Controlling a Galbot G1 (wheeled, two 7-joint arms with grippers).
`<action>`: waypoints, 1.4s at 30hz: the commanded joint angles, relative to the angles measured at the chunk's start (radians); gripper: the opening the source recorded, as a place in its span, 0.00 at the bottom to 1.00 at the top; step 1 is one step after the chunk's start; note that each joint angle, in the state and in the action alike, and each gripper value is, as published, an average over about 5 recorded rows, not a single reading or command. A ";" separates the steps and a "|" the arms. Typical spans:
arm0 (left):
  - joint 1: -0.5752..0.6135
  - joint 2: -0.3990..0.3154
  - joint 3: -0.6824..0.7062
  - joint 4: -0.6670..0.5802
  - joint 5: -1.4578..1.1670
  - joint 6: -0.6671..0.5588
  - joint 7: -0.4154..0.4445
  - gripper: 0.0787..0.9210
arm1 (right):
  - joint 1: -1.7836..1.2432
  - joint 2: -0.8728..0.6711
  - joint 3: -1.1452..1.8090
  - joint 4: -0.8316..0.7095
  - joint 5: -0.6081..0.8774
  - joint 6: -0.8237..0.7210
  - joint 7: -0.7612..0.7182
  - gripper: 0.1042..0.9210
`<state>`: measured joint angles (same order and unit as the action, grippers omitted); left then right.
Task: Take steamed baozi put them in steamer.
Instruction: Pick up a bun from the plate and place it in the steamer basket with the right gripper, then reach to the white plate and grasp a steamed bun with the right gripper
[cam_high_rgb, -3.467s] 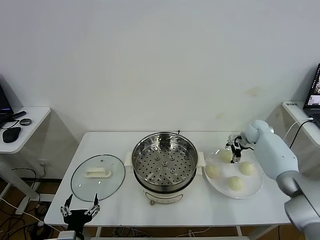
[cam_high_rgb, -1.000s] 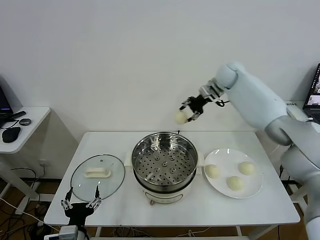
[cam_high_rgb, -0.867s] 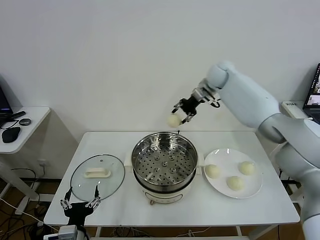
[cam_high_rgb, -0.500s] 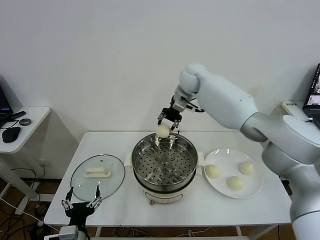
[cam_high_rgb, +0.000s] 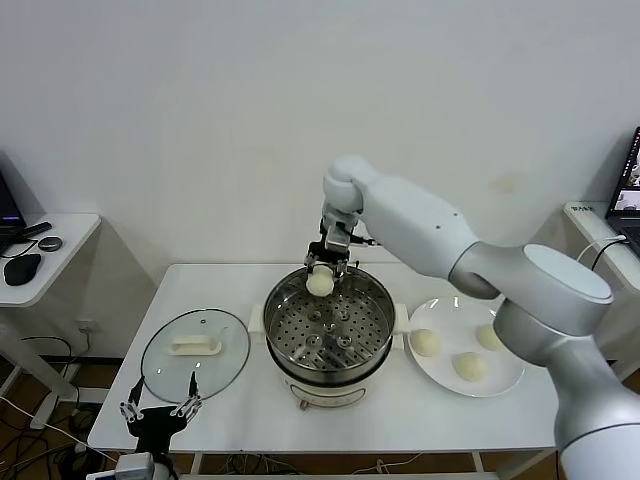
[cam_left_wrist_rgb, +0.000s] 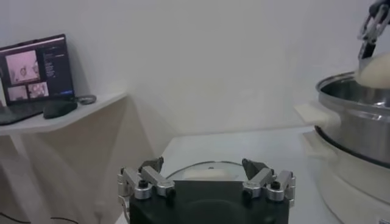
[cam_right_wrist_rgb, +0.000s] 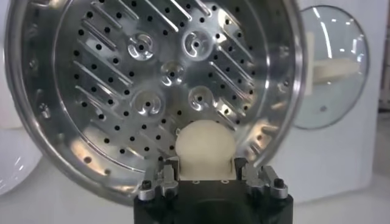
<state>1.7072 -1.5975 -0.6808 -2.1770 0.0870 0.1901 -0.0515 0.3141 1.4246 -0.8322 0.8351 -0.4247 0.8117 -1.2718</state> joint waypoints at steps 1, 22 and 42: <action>-0.001 0.000 -0.001 0.007 -0.003 0.000 -0.001 0.88 | -0.054 0.005 0.020 0.011 -0.116 0.016 0.025 0.53; -0.012 -0.001 0.006 0.019 -0.004 0.003 0.001 0.88 | -0.045 -0.039 -0.001 0.006 0.035 -0.009 0.050 0.78; -0.030 0.015 0.009 0.025 -0.006 0.017 0.015 0.88 | 0.350 -0.654 -0.219 0.522 0.749 -0.742 0.048 0.88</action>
<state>1.6818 -1.5876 -0.6749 -2.1576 0.0820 0.2054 -0.0389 0.4978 1.0634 -0.9415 1.1539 -0.0072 0.4561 -1.2441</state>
